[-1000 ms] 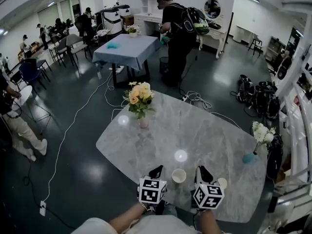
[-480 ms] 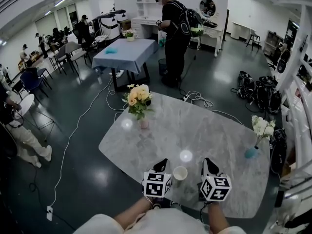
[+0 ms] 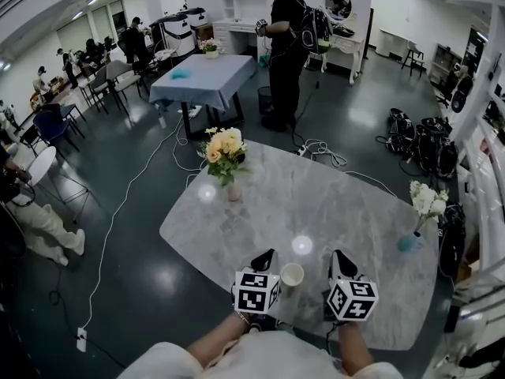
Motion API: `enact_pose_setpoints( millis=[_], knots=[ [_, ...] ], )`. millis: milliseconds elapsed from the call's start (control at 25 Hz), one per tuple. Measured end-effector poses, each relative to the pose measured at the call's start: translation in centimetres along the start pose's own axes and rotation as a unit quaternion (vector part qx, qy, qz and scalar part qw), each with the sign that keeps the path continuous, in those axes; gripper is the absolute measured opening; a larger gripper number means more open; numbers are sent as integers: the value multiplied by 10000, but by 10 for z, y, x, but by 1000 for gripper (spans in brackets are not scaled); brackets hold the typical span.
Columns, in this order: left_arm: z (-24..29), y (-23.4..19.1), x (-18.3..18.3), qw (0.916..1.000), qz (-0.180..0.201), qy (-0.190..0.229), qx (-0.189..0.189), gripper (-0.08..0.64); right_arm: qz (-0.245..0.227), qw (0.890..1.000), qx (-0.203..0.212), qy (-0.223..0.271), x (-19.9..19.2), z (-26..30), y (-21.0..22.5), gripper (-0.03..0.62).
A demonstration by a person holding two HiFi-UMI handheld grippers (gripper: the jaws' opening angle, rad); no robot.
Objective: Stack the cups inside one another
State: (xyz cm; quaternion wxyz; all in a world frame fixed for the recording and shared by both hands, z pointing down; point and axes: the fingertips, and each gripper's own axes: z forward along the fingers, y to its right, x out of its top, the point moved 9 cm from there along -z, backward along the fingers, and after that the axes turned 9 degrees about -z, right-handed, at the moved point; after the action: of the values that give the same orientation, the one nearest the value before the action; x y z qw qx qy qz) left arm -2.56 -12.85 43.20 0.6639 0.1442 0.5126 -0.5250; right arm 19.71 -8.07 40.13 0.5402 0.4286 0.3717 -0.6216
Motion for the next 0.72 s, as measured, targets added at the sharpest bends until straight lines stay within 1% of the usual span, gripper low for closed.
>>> enact_pose_setpoints(
  millis=[120, 280, 720],
  knots=[
    [1, 0, -2, 10000, 27, 18, 3, -5, 1, 10000, -13, -21, -2, 1, 1, 11],
    [0, 0, -1, 10000, -46, 46, -15, -5, 11, 10000, -18, -54, -3, 0, 0, 11],
    [-3, -1, -6, 10000, -67, -52, 39, -5, 31, 9998, -59, -189, -10, -6, -1, 11]
  ],
)
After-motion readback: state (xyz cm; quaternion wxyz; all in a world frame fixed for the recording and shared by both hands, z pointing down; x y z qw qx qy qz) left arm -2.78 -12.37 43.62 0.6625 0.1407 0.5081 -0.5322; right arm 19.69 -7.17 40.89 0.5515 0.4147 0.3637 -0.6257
